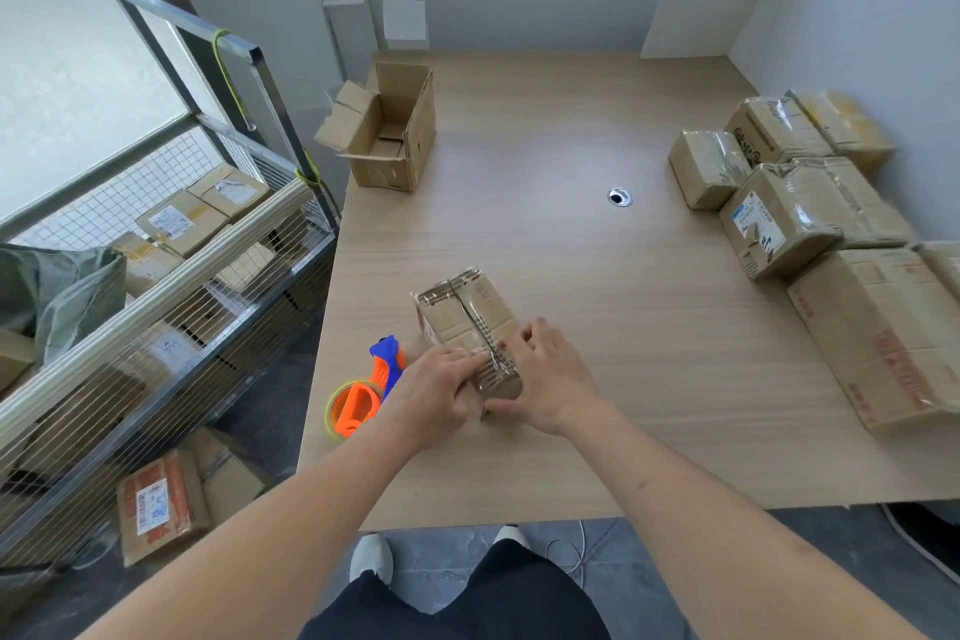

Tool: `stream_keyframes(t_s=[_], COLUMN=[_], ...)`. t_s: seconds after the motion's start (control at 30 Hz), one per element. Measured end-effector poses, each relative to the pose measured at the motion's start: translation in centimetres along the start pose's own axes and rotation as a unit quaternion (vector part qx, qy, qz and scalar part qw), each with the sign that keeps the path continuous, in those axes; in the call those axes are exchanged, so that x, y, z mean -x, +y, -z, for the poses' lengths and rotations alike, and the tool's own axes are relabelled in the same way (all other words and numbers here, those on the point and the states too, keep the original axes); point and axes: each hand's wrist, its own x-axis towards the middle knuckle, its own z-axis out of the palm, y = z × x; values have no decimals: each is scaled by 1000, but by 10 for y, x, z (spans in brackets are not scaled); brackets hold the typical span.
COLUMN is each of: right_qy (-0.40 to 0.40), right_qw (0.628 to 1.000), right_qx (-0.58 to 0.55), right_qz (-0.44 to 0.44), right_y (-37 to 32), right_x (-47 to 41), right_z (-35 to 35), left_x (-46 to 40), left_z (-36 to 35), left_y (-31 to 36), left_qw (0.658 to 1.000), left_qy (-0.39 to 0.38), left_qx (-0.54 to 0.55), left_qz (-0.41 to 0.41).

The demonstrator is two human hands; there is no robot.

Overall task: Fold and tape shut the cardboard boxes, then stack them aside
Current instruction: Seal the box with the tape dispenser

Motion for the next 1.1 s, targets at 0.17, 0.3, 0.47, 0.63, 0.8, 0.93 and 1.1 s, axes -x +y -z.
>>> stream_keyframes(t_s=[0.17, 0.3, 0.47, 0.63, 0.8, 0.93, 1.1], right_qy=[25, 19, -4, 0, 48, 71, 30], right_qw=[996, 997, 999, 998, 996, 994, 995], right_qx=[47, 41, 42, 43, 56, 34, -97], right_qz=[-76, -66, -2, 40, 58, 69, 21], right_y=[-16, -13, 11, 34, 40, 35, 18], right_x=[0, 0, -2, -12, -27, -42, -57], right_z=[-3, 1, 11, 19, 19, 10, -3], left_x=[-15, -25, -44, -52, -32, -17, -11], left_z=[18, 13, 6, 2, -2, -4, -4], left_y=[8, -8, -34, -41, -38, -29, -21], left_qw=[995, 997, 991, 983, 980, 972, 974], left_qy=[-93, -64, -99, -105, -88, -39, -6], left_qx=[-10, -33, -78, -140, -172, -221, -220], left_qz=[32, 33, 54, 51, 53, 71, 54])
